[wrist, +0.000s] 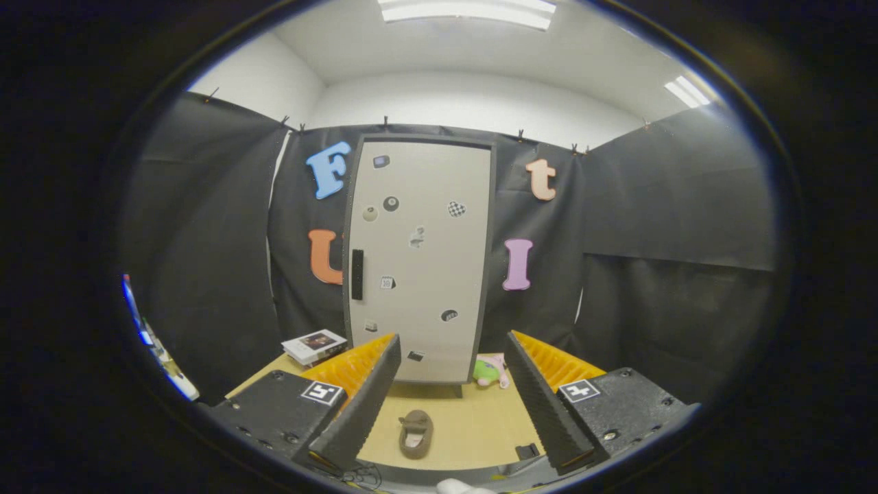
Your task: Open the shoe cabinet door, grab the shoes and put them into the shoe cabinet, then close the shoe cabinet door.
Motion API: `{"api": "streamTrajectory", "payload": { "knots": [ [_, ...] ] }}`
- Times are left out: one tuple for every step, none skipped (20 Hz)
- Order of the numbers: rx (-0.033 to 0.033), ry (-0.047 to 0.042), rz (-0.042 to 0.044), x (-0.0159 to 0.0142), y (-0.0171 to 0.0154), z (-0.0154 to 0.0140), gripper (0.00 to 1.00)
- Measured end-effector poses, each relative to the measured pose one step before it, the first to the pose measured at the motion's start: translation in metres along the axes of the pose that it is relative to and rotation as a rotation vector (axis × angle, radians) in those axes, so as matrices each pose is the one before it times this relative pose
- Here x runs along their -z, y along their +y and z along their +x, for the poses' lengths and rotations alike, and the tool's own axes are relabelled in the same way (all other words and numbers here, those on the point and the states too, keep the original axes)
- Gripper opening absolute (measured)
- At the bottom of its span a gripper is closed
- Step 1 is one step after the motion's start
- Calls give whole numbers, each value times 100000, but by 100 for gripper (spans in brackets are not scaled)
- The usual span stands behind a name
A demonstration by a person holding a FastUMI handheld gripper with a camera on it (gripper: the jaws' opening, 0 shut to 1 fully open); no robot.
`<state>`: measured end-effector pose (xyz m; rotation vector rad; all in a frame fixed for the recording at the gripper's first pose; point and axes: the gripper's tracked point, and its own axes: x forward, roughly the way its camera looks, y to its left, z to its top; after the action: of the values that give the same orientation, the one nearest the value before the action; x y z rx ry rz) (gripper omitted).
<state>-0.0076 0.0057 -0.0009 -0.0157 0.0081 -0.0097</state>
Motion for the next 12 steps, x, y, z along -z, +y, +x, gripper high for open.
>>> {"api": "streamTrajectory", "payload": {
  "knots": [
    [-39,294,312,44,28,22,99],
    [110,51,364,107,31,22,99],
    [248,5,347,8,-23,-17,100],
    [21,183,100,-2,14,140,100],
    [253,73,152,110,18,130,100],
    [546,438,271,97,14,149,99],
    [513,-248,561,-96,68,316,99],
    [963,167,553,11,-73,324,99],
    [1074,93,633,-90,38,332,99],
    [272,-441,569,-252,388,563,99],
    [-597,-248,213,-125,590,601,99],
    [-386,-31,42,-27,542,748,99]
  ]
}}
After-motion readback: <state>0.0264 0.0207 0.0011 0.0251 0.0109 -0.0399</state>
